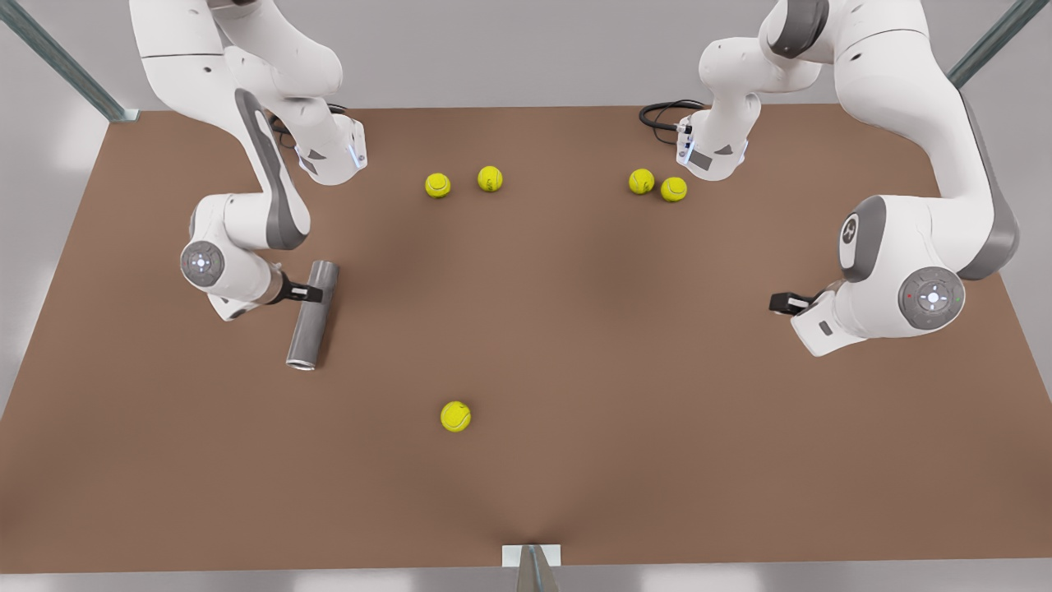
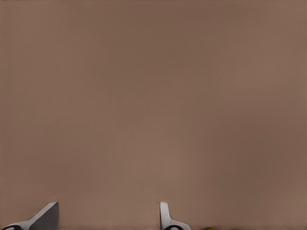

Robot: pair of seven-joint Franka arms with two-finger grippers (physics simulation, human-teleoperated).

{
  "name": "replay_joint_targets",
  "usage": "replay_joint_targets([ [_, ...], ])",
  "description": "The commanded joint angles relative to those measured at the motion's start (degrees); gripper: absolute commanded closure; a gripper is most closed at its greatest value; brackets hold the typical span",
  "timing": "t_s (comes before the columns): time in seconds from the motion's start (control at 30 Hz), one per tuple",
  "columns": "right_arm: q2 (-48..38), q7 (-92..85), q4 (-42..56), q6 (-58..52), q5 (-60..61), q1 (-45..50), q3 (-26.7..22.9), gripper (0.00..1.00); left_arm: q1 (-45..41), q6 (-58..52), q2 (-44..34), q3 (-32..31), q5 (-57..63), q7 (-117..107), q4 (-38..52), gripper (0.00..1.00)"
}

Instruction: Put the tennis tube upright

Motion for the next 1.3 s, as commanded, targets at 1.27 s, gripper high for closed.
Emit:
replay_joint_targets([
  [1.27,13.57,2.66,-3.6,13.79,0.01,-1.9,0.0,0.0,0.08,-0.09,0.35,0.0,-0.09,0.0,-2.11,0.0],
])
